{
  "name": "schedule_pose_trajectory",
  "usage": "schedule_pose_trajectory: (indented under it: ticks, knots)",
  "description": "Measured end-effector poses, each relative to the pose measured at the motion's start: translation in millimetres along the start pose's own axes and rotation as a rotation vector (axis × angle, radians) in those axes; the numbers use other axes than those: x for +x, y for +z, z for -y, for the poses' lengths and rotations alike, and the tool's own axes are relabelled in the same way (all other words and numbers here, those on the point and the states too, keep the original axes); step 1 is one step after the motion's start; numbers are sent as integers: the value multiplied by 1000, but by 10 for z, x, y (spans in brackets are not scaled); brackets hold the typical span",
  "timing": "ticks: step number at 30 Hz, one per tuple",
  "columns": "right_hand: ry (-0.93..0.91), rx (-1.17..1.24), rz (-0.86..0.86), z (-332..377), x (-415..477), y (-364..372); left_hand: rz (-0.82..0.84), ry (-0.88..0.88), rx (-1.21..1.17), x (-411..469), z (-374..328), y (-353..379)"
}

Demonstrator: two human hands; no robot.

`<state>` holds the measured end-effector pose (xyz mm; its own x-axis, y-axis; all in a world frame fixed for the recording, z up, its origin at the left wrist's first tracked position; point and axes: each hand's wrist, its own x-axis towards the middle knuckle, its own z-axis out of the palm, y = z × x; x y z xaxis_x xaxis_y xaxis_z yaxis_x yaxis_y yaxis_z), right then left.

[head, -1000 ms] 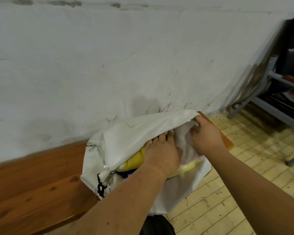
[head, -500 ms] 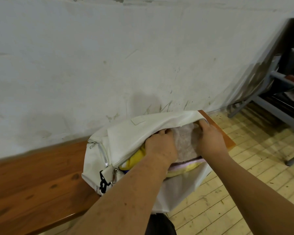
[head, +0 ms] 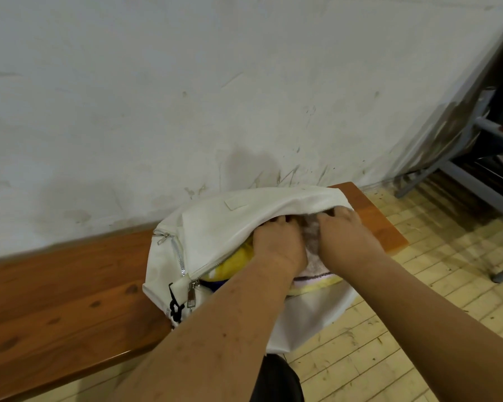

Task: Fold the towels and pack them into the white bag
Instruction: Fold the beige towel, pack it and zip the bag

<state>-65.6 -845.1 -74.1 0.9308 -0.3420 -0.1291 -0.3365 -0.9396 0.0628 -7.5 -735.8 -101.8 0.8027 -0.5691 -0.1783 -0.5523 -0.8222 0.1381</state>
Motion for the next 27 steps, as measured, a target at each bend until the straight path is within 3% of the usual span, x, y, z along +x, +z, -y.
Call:
schedule_pose_trajectory:
  ticks: [3,10,17,21,25,27]
  knots:
    - [-145,4,9,-50,225,250,8,9,13,30,23,-11]
    - [-27,205,-75,-154,282,658,-37,-9,-68,-47,28,26]
    - [-15,277,118,-122,297,512,-191,226,-282,-420,146,37]
    - [-63,104,105,59,204,397,-336,214,-136,-732,345,134]
    - [-91,57,189,174,253,590,-238,193,23,-951,560,272]
    - [-81,156,158,186,219,574,-188,243,2,-1038,628,292]
